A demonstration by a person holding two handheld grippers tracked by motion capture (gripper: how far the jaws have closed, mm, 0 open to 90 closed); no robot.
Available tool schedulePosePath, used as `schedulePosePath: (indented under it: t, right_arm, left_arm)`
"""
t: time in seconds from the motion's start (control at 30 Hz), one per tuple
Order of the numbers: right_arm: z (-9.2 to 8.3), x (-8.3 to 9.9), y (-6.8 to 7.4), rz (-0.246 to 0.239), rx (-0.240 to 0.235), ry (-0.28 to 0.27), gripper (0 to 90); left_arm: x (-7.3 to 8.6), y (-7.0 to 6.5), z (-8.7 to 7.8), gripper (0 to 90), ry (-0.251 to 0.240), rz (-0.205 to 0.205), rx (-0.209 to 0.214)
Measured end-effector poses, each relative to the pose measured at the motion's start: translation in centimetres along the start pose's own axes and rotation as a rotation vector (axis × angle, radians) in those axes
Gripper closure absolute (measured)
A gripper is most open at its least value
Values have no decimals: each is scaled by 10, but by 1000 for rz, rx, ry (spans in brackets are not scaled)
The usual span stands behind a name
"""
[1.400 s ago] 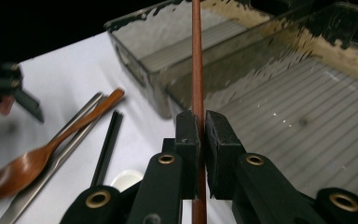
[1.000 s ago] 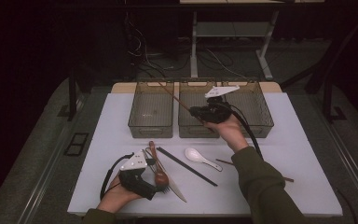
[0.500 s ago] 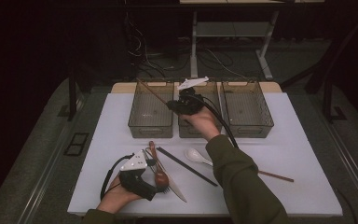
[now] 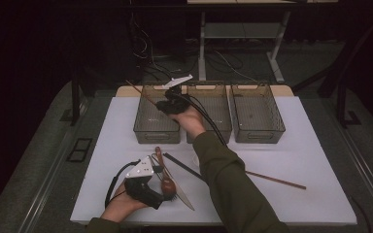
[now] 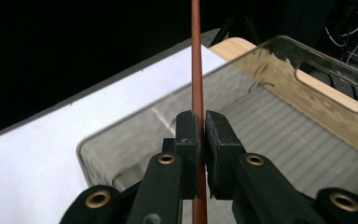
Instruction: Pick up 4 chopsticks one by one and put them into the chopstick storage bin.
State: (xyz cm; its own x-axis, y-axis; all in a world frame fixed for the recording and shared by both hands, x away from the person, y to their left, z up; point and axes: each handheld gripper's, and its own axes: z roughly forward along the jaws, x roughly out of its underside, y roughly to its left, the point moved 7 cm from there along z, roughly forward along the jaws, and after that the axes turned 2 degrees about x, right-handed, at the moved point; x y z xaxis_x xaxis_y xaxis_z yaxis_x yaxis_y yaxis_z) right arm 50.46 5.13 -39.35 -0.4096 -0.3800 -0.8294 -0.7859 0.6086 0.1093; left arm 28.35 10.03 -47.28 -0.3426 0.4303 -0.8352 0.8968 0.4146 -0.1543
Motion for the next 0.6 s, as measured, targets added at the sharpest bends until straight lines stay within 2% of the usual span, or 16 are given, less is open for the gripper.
schedulePosePath:
  t: [0.13, 0.27, 0.5, 0.53, 0.6]
  right_arm:
    - [13, -2, 3, 4, 2, 13, 838]
    - [23, 4, 1, 16, 17, 36, 838]
    - [30, 15, -3, 42, 46, 87, 830]
    - [29, 16, -3, 36, 48, 93, 808]
    - [28, 16, -3, 28, 58, 100, 692]
  left_arm:
    - [0, 0, -1, 3, -1, -2, 1]
    - [0, 0, -1, 3, 0, -3, 2]
    - [1, 0, -1, 3, 0, -4, 4]
    - [1, 0, -1, 3, 0, -4, 4]
    - [1, 0, -1, 3, 1, -3, 5]
